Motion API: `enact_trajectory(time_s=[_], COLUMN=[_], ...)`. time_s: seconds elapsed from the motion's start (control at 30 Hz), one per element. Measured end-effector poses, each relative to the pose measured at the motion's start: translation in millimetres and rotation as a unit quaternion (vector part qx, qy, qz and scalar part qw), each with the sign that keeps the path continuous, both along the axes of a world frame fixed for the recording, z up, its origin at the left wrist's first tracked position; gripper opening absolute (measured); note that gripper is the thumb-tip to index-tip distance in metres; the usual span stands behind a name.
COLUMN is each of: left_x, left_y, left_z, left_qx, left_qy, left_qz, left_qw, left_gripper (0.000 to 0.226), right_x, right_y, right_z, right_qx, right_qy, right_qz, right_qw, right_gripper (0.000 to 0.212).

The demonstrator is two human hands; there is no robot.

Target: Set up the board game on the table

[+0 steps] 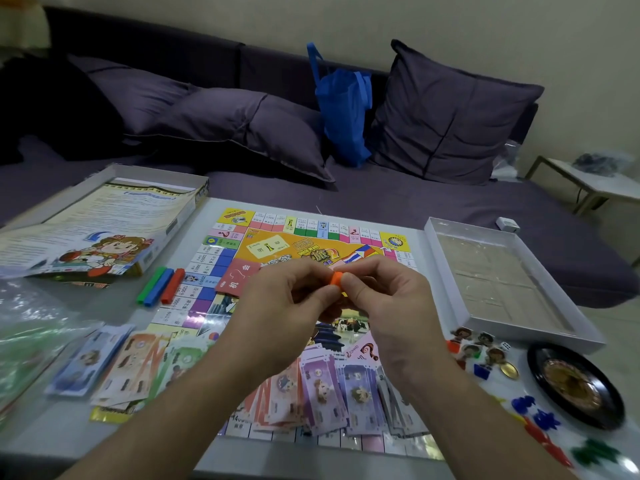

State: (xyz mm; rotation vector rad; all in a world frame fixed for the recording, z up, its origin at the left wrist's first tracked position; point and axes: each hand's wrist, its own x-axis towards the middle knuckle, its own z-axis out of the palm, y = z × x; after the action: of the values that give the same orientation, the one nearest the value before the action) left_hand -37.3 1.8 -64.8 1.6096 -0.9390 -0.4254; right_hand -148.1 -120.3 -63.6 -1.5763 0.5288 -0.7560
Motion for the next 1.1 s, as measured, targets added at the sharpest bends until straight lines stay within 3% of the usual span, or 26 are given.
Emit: enact_trajectory(time_s=[0.13,0.27,0.47,0.57,0.7,0.9,1.0,1.1], left_x=[-7,-4,12,17,18,18,17,17], left_y=[-9,-16,-20,-21,-22,-23,-22,-19], left_z=[3,4,-1,-6,-8,-10,-9,-9], left_qx=[-0.008,-0.010,-0.027,-0.009,0.004,0.034,0.045,0.065], left_qy=[0.147,0.242,0.421,0.438,0.428,0.403,0.380,0.332], left_qz=[0.009,0.006,0.051,0.069,0.083,0.088,0.068,0.041], left_qw=[0.989,0.970,0.905,0.896,0.900,0.910,0.921,0.940], left_gripper=[0.016,0.016,0.013,0.019,0.019,0.012,0.011,0.010], right_x=[-1,-5,-19,-25,-19,0,4,5], right_y=[0,-13,-64,-86,-91,-84,-84,-76], right_z=[1,0,3,-11,-34,-59,-58,-36], right_qx=[-0.068,-0.091,-0.122,-0.180,-0.257,-0.346,-0.330,-0.194], right_qy=[0.032,0.076,0.121,0.216,0.399,0.435,0.406,0.253], right_qz=[-0.021,-0.024,-0.133,-0.157,-0.051,0.000,-0.010,-0.015], right_qw=[0.997,0.993,0.976,0.947,0.878,0.831,0.852,0.948], right_gripper=[0.021,0.032,0.044,0.048,0.036,0.015,0.016,0.017])
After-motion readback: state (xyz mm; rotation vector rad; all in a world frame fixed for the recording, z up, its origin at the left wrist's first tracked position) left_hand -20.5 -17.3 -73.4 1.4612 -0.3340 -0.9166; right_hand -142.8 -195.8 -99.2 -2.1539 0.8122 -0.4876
